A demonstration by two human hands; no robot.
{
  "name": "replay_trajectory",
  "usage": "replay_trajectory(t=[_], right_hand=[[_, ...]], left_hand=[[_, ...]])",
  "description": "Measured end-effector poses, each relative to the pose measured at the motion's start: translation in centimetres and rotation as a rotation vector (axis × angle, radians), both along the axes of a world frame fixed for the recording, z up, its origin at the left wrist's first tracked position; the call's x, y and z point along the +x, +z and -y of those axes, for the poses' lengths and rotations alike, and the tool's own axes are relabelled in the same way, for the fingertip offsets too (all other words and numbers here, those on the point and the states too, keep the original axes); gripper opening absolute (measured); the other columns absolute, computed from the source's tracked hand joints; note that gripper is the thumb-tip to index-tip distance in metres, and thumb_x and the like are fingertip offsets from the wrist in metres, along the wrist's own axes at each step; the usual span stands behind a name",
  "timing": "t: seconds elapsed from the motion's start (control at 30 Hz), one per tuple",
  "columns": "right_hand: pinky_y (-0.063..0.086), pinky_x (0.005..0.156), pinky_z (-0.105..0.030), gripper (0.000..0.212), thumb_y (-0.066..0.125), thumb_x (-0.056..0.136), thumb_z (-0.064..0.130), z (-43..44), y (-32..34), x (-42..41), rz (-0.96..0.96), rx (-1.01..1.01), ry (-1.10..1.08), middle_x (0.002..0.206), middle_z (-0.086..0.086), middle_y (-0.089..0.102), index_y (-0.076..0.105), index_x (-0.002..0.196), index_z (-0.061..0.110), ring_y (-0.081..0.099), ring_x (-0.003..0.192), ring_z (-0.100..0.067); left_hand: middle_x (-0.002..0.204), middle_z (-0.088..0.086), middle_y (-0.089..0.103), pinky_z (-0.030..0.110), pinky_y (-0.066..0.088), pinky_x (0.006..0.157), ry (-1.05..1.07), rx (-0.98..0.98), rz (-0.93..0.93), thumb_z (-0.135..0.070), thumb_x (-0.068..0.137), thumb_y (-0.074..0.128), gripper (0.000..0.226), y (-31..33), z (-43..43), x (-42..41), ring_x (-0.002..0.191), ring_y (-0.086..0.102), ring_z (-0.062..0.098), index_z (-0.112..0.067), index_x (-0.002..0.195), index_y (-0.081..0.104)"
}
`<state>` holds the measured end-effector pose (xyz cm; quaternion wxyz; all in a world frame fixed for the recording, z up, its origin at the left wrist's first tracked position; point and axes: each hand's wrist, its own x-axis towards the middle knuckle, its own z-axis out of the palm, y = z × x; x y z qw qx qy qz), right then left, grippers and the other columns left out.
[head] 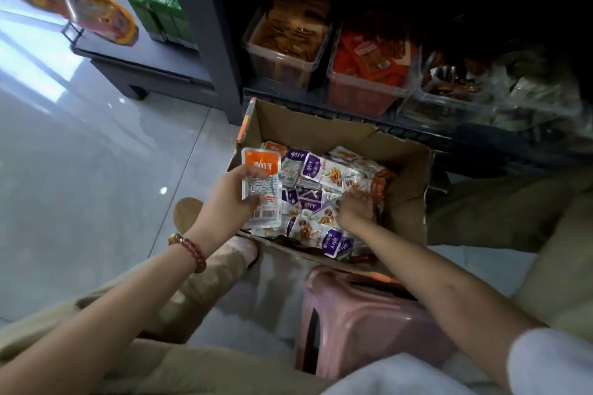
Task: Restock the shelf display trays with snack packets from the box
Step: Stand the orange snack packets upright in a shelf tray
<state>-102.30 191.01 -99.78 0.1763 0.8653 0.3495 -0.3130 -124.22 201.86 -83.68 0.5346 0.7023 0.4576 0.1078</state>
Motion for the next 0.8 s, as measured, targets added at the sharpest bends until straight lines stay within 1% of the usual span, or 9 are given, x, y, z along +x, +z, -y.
replay_trajectory(t=[0.1, 0.23, 0.3, 0.37, 0.43, 0.5, 0.6, 0.7, 0.8], right_hand=[[0.032, 0.108, -0.036, 0.039, 0.046, 0.094, 0.013, 0.0, 0.0, -1.5, 0.005, 0.110, 0.015, 0.132, -0.011, 0.053, 0.047, 0.133, 0.008, 0.051, 0.119, -0.023], [0.031, 0.108, -0.036, 0.065, 0.055, 0.091, 0.018, 0.5, 0.3, -1.8, -0.018, 0.125, 0.001, 0.149, -0.022, 0.024, 0.022, 0.146, 0.005, 0.044, 0.126, -0.031], [0.025, 0.111, -0.036, 0.064, 0.048, 0.093, 0.012, 0.6, 0.6, -1.5, 0.013, 0.127, -0.059, 0.152, -0.028, 0.016, 0.015, 0.148, 0.007, 0.036, 0.133, -0.034], [0.024, 0.107, -0.029, 0.053, 0.036, 0.098, 0.012, 1.1, 0.2, -1.0, -0.043, 0.171, -0.148, 0.144, -0.025, 0.036, 0.019, 0.147, 0.005, 0.041, 0.129, -0.032], [0.025, 0.092, -0.016, 0.043, 0.032, 0.100, 0.017, 1.7, -0.2, -0.6, -0.072, 0.198, -0.153, 0.137, -0.019, 0.048, 0.034, 0.141, 0.003, 0.045, 0.124, -0.028], [0.036, 0.081, -0.022, 0.041, 0.035, 0.099, 0.011, 2.2, -0.4, -0.6, -0.078, 0.259, -0.137, 0.125, -0.018, 0.056, 0.034, 0.139, 0.002, 0.055, 0.109, -0.029], [0.047, 0.057, -0.031, 0.052, 0.042, 0.093, -0.001, 2.0, 1.1, -0.9, -0.237, 0.353, -0.133, 0.101, -0.011, 0.064, 0.027, 0.143, 0.006, 0.060, 0.080, -0.022], [0.051, 0.064, -0.029, 0.040, 0.053, 0.091, 0.003, 1.3, 4.0, 0.3, -0.513, 0.495, -0.318, 0.101, -0.003, 0.063, 0.049, 0.130, 0.012, 0.063, 0.083, -0.017], [0.051, 0.077, -0.029, 0.034, 0.052, 0.089, -0.006, 0.9, 8.3, 2.8, -0.713, 0.652, -0.479, 0.109, -0.010, 0.063, 0.054, 0.121, 0.005, 0.062, 0.102, -0.025]], left_hand=[[0.114, 0.000, 0.061, 0.039, 0.056, 0.077, -0.032, 0.067, -0.070, 0.002, 0.086, 0.063, 0.040, -0.2, 0.1, 0.1, 0.095, 0.063, 0.021, -0.036, 0.093, 0.052], [0.108, -0.003, 0.062, 0.019, 0.048, 0.064, -0.060, 0.118, -0.150, -0.001, 0.087, 0.063, 0.034, -0.4, 0.2, 0.3, 0.088, 0.062, 0.016, -0.031, 0.100, 0.053], [0.101, -0.006, 0.060, 0.013, 0.045, 0.062, -0.073, 0.137, -0.183, 0.001, 0.087, 0.061, 0.034, -0.3, 0.4, 0.4, 0.081, 0.059, 0.012, -0.029, 0.101, 0.053], [0.107, -0.005, 0.061, 0.024, 0.052, 0.070, -0.085, 0.138, -0.192, 0.002, 0.087, 0.061, 0.036, -0.3, 0.6, 0.5, 0.090, 0.062, 0.017, -0.031, 0.101, 0.054], [0.111, -0.002, 0.061, 0.034, 0.055, 0.074, -0.098, 0.140, -0.199, 0.002, 0.087, 0.061, 0.038, -0.4, 0.7, 0.8, 0.096, 0.062, 0.020, -0.033, 0.100, 0.053], [0.113, 0.000, 0.061, 0.037, 0.056, 0.077, -0.112, 0.146, -0.212, 0.001, 0.087, 0.060, 0.038, -0.4, 1.0, 1.0, 0.097, 0.061, 0.021, -0.033, 0.100, 0.053], [0.117, 0.002, 0.059, 0.036, 0.055, 0.077, -0.137, 0.169, -0.225, 0.001, 0.088, 0.059, 0.036, -0.2, 1.1, 1.5, 0.098, 0.059, 0.021, -0.031, 0.103, 0.053], [0.122, 0.005, 0.058, 0.036, 0.055, 0.077, -0.155, 0.191, -0.235, 0.002, 0.088, 0.058, 0.038, 0.1, 1.2, 2.2, 0.099, 0.059, 0.021, -0.032, 0.103, 0.053], [0.128, 0.006, 0.055, 0.022, 0.050, 0.069, -0.178, 0.203, -0.268, 0.002, 0.089, 0.057, 0.037, 0.3, 1.6, 3.2, 0.095, 0.055, 0.015, -0.031, 0.105, 0.051]])
